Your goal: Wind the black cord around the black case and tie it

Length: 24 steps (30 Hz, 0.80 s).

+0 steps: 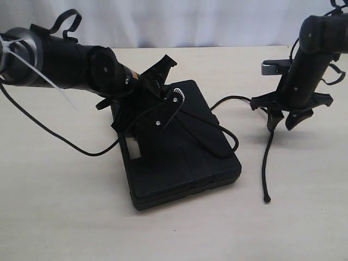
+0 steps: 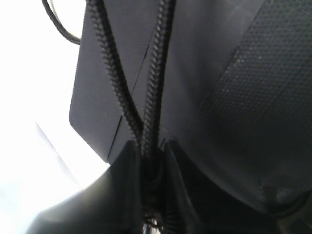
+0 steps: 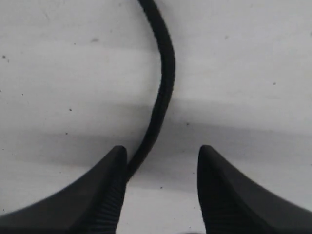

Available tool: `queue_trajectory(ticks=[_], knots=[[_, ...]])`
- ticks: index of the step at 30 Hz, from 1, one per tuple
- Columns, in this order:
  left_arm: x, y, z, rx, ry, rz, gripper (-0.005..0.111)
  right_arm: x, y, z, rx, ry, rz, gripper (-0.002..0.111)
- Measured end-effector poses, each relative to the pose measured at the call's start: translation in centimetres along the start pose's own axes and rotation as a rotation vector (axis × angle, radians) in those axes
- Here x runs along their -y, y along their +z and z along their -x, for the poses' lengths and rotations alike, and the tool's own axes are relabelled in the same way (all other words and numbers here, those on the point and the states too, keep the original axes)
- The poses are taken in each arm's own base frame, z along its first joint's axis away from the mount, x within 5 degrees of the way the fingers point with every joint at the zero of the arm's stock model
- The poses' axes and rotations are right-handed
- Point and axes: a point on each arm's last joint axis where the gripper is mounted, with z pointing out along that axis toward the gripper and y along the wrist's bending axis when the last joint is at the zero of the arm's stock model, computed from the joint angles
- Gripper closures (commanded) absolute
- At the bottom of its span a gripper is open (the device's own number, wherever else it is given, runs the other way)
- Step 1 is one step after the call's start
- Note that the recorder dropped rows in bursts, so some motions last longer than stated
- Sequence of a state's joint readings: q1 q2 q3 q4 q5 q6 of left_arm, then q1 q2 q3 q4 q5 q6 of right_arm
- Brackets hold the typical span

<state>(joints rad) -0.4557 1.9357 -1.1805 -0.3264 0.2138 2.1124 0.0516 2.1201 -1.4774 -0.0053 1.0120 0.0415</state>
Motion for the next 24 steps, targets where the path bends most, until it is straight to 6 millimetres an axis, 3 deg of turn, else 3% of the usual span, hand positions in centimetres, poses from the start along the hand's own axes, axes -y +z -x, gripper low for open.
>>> queue_trajectory(ticks=[6, 12, 15, 18, 24], knots=[[0.0, 0.0, 0.0, 0.000, 0.000, 0.000, 0.107, -0.3, 2.0, -1.3, -0.012, 0.033, 0.004, 0.065], [0.0, 0.0, 0.0, 0.000, 0.000, 0.000, 0.107, -0.4, 2.6, -1.8, -0.020, 0.054, 0.014, 0.065], [0.0, 0.0, 0.0, 0.001, 0.000, -0.002, 0.107, -0.4, 2.8, -2.3, 0.003, 0.066, 0.018, 0.077], [0.0, 0.0, 0.0, 0.001, 0.000, -0.002, 0.107, -0.4, 2.9, -2.5, 0.022, 0.080, 0.018, 0.105], [0.0, 0.0, 0.0, 0.001, 0.000, -0.002, 0.107, -1.2, 2.6, -2.2, 0.066, 0.140, 0.109, 0.104]])
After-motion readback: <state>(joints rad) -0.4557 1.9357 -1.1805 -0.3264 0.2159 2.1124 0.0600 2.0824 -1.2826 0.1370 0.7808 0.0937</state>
